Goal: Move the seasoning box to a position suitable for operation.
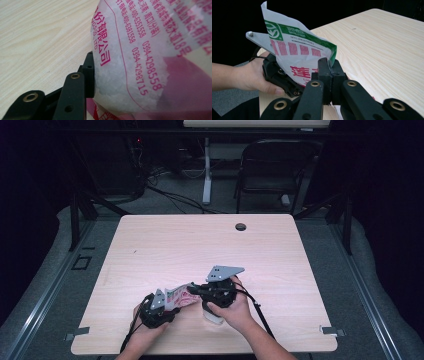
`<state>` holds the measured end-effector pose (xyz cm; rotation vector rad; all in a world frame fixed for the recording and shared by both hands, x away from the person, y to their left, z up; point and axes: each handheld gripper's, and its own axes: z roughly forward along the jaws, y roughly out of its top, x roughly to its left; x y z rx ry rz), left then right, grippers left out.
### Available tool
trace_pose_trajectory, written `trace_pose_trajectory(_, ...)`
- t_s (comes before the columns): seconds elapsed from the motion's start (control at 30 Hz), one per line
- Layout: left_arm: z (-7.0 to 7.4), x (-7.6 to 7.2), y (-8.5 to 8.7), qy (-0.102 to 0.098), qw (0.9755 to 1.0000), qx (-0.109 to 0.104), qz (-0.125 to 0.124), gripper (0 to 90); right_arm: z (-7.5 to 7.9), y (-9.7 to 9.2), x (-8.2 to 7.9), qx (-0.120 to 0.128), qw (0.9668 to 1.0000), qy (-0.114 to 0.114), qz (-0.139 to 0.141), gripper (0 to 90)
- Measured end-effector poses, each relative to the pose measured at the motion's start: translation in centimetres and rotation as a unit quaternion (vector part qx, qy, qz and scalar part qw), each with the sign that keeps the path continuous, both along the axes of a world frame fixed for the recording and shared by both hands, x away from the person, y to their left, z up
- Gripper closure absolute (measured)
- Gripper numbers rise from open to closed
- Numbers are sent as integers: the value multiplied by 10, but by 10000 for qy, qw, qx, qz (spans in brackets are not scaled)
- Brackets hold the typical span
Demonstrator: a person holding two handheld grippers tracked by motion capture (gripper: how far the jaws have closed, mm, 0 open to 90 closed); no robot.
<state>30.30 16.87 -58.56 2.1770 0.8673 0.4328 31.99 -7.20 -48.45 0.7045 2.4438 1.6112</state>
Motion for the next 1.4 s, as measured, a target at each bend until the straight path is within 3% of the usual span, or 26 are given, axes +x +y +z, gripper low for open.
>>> trace_pose_trajectory(0.47, 13, -5, -1, -340, 9982, 488, 65, 640, 1, -6, -3, -17, 9999, -79, -66, 875)
trace_pose_trajectory(0.63, 17, -8, -1, -542, 9958, 733, 90, 643, 2, -8, -5, -19, 9999, -91, -77, 832)
trace_pose_trajectory(1.23, 25, -13, -4, -880, 9916, 939, 118, 649, -1, -19, -14, 42, 9996, -162, -222, 673)
trace_pose_trajectory(1.33, 27, -13, -3, -956, 9897, 1059, 73, 649, -1, -20, -15, 28, 9996, -182, -220, 657)
trace_pose_trajectory(1.4, 27, -13, -3, -942, 9901, 1033, 101, 649, 0, -21, -16, 33, 9995, -201, -244, 641)
